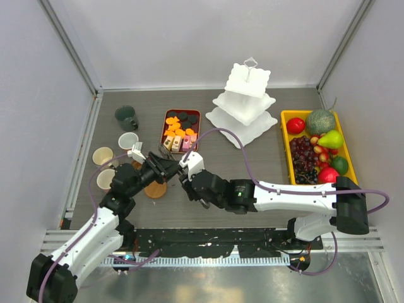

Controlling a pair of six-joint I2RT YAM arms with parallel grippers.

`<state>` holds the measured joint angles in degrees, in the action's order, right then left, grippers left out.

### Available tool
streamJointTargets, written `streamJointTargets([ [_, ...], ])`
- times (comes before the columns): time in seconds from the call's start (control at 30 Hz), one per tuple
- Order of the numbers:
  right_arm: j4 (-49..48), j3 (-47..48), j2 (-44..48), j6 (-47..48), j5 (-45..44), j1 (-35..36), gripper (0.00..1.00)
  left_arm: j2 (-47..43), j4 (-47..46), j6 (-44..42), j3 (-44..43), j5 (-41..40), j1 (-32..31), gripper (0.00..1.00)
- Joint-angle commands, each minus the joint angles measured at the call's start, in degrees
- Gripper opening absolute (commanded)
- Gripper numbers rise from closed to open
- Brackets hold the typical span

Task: Serve the afternoon tea
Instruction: Adjust the clamp.

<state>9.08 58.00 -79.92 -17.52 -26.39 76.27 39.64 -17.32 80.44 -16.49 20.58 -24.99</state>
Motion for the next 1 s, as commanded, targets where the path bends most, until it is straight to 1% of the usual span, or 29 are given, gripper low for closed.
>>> streamJointTargets([
  [0.0, -1.5, 3.2, -0.7, -0.9, -0.6, -0.2, 0.43, -1.1, -3.0, -0.5, -2.0, -0.8, -0.1, 0.00],
  [0.23, -1.2, 3.8, -1.6, -1.0, -0.3, -0.2, 0.37, -1.1, -3.2, 0.1, -1.9, -1.2, -0.3, 0.00],
  [0.3, -0.8, 3.9, -1.7, -1.1, -0.4, -0.1, 0.33, -1.2, -3.3, 0.2, -1.7, -1.2, -0.3, 0.00],
  [0.33, -0.7, 4.0, -1.6, -0.9, -0.3, -0.2, 0.31, -1.3, -3.3, 0.2, -1.6, -1.3, -0.3, 0.03],
  [0.4, -0.4, 4.0, -1.3, -1.0, -0.3, -0.2, 0.28, -1.7, -3.3, 0.0, -1.4, -1.7, -0.3, 0.28],
  [0.43, -0.2, 3.9, -1.2, -0.9, -0.2, -0.2, 0.27, -2.0, -3.2, -0.1, -1.1, -2.4, -0.3, 0.38],
  [0.47, 0.0, 3.7, -1.0, -0.9, -0.3, -0.2, 0.26, -2.2, -3.0, -0.5, -0.9, -2.6, -0.3, 0.50],
  [0.53, 0.2, 3.2, -0.2, -0.8, 0.1, -0.4, 0.25, -2.8, -1.9, -1.3, -0.9, -3.7, -0.3, 0.70],
  [0.6, 0.5, 2.4, 0.6, -1.1, -0.1, -0.6, 0.25, -3.6, 0.3, -3.0, -1.3, -4.7, -0.3, 0.84],
  [0.63, 0.8, 1.9, 1.1, -1.2, -0.1, -0.9, 0.25, -4.0, 1.6, -4.1, -1.5, -5.2, -0.2, 0.90],
  [0.7, 1.7, 1.2, 2.6, -1.2, -0.4, -1.1, 0.25, -5.1, 4.7, -6.0, -2.4, -6.4, -0.1, 0.98],
  [0.8, 2.7, 0.1, 4.5, -1.1, -1.1, -1.6, 0.25, -6.4, 8.0, -7.7, -2.9, -7.4, 0.7, 0.99],
  [0.97, 2.9, -0.9, 7.1, -0.6, 0.4, -1.7, 0.25, -5.8, 6.0, -7.3, -2.7, -6.8, 1.1, 0.99],
])
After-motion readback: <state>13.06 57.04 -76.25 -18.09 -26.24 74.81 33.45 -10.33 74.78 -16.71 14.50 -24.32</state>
